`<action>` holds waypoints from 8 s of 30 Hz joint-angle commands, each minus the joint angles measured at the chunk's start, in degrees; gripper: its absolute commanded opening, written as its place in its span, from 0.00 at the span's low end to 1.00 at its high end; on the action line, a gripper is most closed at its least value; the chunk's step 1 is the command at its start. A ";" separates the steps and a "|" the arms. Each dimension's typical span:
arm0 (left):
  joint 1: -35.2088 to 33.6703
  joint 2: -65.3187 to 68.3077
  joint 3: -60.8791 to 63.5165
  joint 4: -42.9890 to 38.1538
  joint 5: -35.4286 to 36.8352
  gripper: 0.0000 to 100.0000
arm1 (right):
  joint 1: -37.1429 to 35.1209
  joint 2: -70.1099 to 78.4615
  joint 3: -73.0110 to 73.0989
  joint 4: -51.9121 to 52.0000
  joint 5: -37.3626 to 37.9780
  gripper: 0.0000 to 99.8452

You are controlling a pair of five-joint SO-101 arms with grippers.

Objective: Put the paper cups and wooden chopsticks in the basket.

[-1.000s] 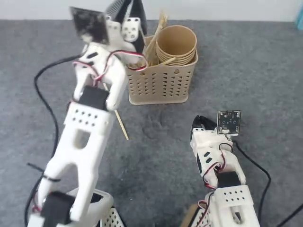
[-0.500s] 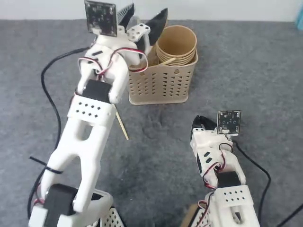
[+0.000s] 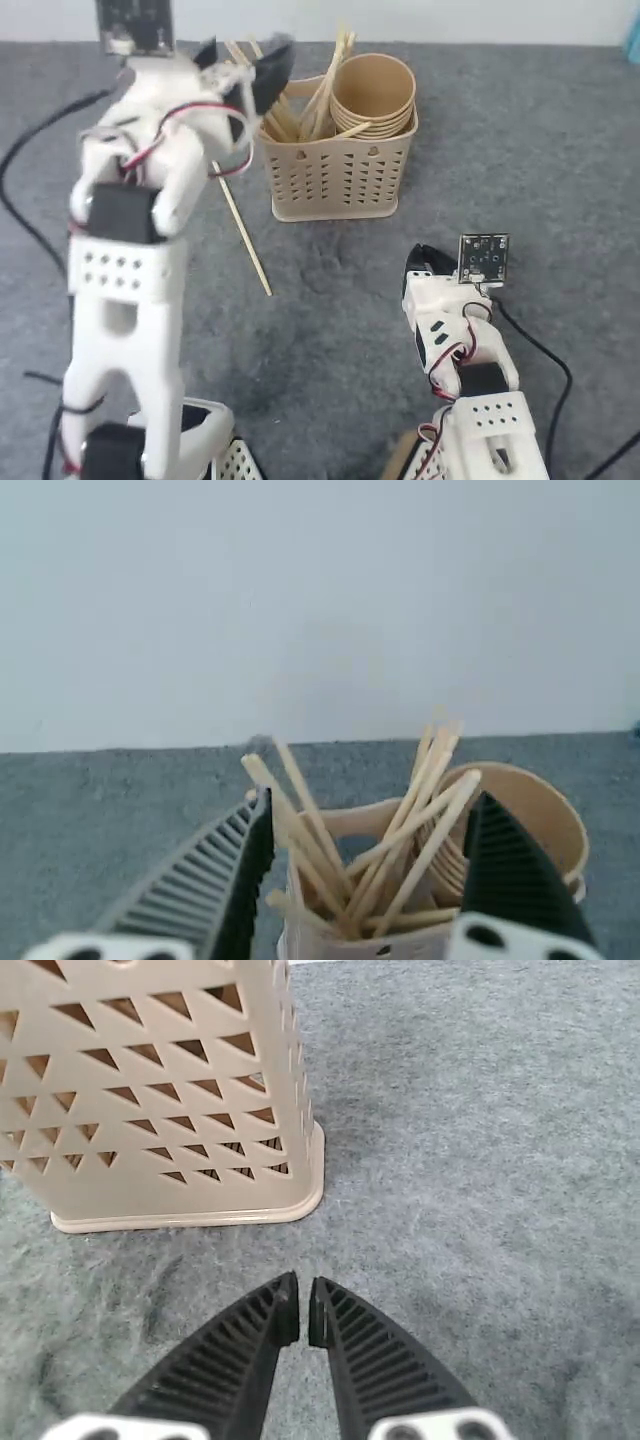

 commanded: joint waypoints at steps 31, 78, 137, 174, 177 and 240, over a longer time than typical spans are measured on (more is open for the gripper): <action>-21.80 -7.21 71.08 -40.53 0.09 0.03 | -3.74 -1.36 -1.85 10.33 0.62 0.04; -38.68 25.76 38.37 -27.87 8.00 0.03 | -39.34 86.11 -73.93 11.82 -1.05 0.25; -39.38 26.29 38.20 -28.04 7.91 0.03 | -17.71 26.42 -37.54 58.42 31.65 0.28; -39.47 26.37 38.20 -27.87 7.74 0.03 | -26.07 61.05 -39.91 20.79 19.78 0.10; -39.47 26.37 38.20 -27.87 7.74 0.03 | -26.07 60.44 -39.82 21.32 19.69 0.01; -19.08 -23.21 90.42 -60.57 -15.65 0.01 | -14.64 56.40 -91.08 -14.73 -1.85 0.01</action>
